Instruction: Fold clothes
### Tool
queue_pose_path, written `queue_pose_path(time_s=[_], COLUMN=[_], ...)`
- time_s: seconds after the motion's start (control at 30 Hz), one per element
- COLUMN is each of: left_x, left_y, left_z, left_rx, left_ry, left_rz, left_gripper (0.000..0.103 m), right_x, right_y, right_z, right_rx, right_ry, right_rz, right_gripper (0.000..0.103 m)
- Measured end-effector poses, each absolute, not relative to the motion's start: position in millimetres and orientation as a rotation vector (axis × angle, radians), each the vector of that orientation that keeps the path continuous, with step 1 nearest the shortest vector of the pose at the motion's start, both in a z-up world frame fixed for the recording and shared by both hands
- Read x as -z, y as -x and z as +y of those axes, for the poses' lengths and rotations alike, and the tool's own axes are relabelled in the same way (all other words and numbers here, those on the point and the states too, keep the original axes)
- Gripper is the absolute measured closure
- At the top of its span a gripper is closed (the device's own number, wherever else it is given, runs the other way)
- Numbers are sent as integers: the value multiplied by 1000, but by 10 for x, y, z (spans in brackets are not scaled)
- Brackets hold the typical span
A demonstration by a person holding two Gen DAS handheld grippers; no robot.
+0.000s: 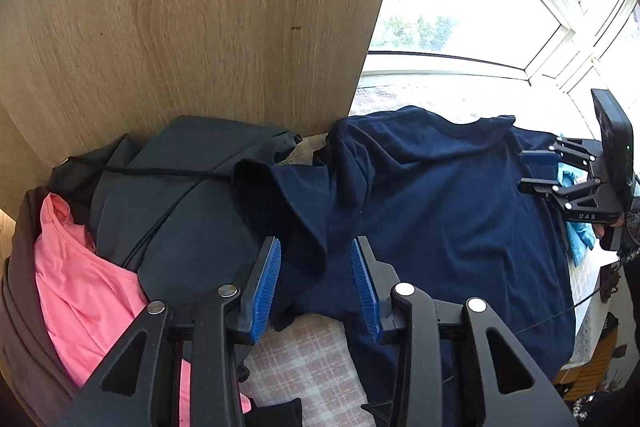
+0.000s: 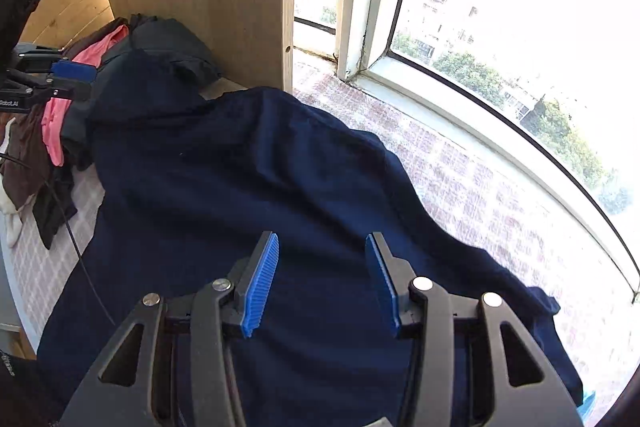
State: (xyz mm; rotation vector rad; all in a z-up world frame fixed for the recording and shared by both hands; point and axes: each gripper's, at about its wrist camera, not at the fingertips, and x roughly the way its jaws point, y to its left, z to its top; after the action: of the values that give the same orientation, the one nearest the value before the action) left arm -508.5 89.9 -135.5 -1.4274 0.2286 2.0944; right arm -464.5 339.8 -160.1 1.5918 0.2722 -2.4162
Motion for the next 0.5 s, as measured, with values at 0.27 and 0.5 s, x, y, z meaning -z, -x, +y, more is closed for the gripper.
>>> queue_pose_path(time_s=[0.27, 0.5], left_x=[1683, 1795], left_y=[5522, 5627], left_z=[1052, 1273], left_rx=[-2082, -2044], left_ry=[1549, 1578], left_rz=[222, 289], left_gripper=[68, 61], right_x=[2068, 2216], right_y=[5565, 5628], right_z=[3547, 3560], right_rx=[2300, 2218], right_ry=[-1587, -1541], right_rz=[375, 359], right_gripper=[58, 61])
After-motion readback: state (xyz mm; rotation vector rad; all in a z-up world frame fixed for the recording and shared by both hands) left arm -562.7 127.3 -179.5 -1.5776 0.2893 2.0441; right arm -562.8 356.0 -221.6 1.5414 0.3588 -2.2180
